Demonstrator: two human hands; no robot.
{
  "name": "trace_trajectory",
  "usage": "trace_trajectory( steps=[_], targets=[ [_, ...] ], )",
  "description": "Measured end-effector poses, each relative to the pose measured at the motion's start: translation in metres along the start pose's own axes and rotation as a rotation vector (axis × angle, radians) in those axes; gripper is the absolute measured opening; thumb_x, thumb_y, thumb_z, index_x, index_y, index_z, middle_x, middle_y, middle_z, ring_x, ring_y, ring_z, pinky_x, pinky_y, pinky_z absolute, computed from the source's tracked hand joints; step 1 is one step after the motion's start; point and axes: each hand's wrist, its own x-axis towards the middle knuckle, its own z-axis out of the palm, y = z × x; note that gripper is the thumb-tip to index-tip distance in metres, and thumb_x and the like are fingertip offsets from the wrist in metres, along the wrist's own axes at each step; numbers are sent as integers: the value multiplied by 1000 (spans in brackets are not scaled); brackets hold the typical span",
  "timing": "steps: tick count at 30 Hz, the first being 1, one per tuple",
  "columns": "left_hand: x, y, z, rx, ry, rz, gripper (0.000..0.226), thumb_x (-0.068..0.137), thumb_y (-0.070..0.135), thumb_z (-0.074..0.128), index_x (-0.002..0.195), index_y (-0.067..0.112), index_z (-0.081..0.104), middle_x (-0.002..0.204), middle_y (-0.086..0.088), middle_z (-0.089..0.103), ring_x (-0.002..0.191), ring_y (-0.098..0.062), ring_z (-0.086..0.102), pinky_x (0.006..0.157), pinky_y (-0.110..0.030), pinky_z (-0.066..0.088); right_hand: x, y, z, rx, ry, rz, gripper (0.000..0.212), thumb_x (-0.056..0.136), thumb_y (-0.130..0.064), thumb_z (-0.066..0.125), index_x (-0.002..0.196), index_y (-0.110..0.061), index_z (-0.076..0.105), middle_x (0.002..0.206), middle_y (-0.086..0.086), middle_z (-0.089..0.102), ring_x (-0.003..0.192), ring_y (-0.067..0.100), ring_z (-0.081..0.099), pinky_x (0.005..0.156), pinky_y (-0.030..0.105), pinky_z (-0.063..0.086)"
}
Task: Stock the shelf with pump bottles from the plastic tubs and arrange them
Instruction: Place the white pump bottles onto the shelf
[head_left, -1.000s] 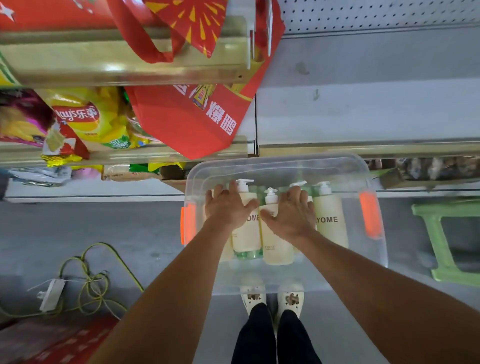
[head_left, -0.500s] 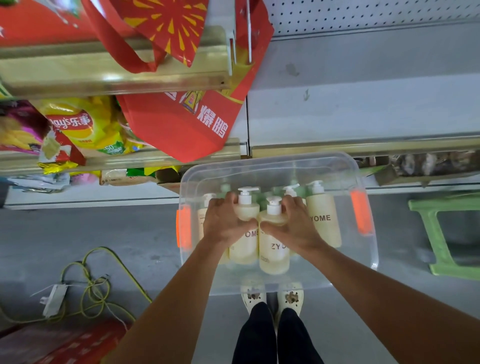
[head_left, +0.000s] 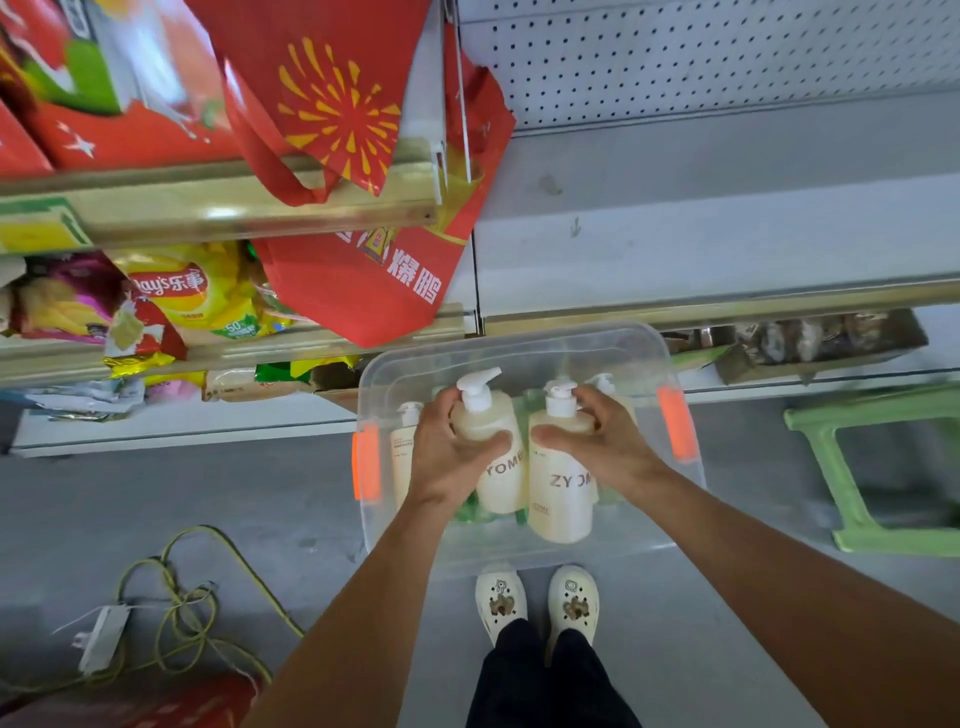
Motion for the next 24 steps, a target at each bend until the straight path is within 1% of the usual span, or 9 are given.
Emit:
trace_trajectory(
  steps=[3, 5, 7, 9, 11, 15, 18, 20, 24],
  targets=[
    [-15, 28, -15, -221, 1, -53, 51, 69, 7, 82, 111, 25, 61, 95, 8, 70, 75, 1, 68, 66, -22, 54, -26, -34, -22, 41, 26, -43, 41, 74, -30, 82, 109, -27, 60, 98, -8, 69, 80, 3, 67, 64, 18, 55],
    [-28, 52, -27, -331, -27, -63, 41, 77, 2, 74, 109, 24, 61, 94, 4, 70, 77, -6, 69, 64, -24, 52, -46, -60, -36, 62, 56, -77, 39, 76, -31, 81, 108, -29, 60, 94, -12, 68, 75, -1, 65, 56, 10, 50],
    [-38, 75, -38, -408, -58, -71, 33, 81, 4, 68, 108, 22, 62, 91, 1, 71, 85, -19, 68, 70, -30, 51, -64, -83, -47, 81, 70, -101, 36, 76, -34, 80, 106, -28, 61, 96, -6, 70, 78, 8, 69, 66, 21, 57],
    [-49, 100, -47, -472, -71, -69, 28, 83, 5, 66, 104, 23, 65, 83, 3, 71, 83, -21, 66, 74, -35, 52, -82, -106, -57, 101, 87, -123, 34, 77, -38, 78, 103, -22, 64, 94, 5, 72, 79, 17, 71, 73, 34, 58],
    [-62, 124, -55, -549, -118, -62, 31, 85, 7, 65, 111, 23, 64, 86, -1, 70, 77, -19, 66, 72, -36, 53, -100, -127, -66, 142, 101, -154, 33, 78, -41, 76, 100, -18, 64, 88, 10, 72, 74, 19, 69, 69, 35, 57],
    [-86, 164, -72, -565, -216, 35, 28, 87, 14, 65, 114, 22, 60, 83, -3, 68, 67, -16, 66, 56, -30, 52, -132, -164, -77, 266, 154, -221, 33, 81, -35, 75, 97, -11, 60, 83, 10, 66, 68, 21, 64, 62, 30, 53],
    [-101, 190, -84, -513, -201, 128, 29, 85, 22, 70, 112, 30, 62, 82, 3, 71, 66, -11, 67, 58, -28, 52, -150, -189, -85, 265, 191, -302, 34, 80, -36, 76, 98, -13, 60, 83, 7, 67, 68, 19, 65, 62, 32, 55],
    [-111, 210, -91, -501, -191, 192, 32, 82, 27, 74, 112, 28, 63, 87, 1, 70, 68, -11, 67, 58, -28, 52, -160, -206, -90, 253, 225, -361, 32, 80, -36, 76, 97, -15, 60, 86, 5, 68, 69, 17, 66, 64, 32, 55],
    [-125, 251, -106, -478, -157, 264, 38, 75, 38, 81, 106, 24, 64, 88, -3, 71, 72, -17, 67, 67, -36, 57, -173, -244, -103, 229, 279, -442, 32, 79, -37, 76, 96, -17, 58, 88, 3, 66, 71, 16, 66, 63, 30, 54]
  ],
)
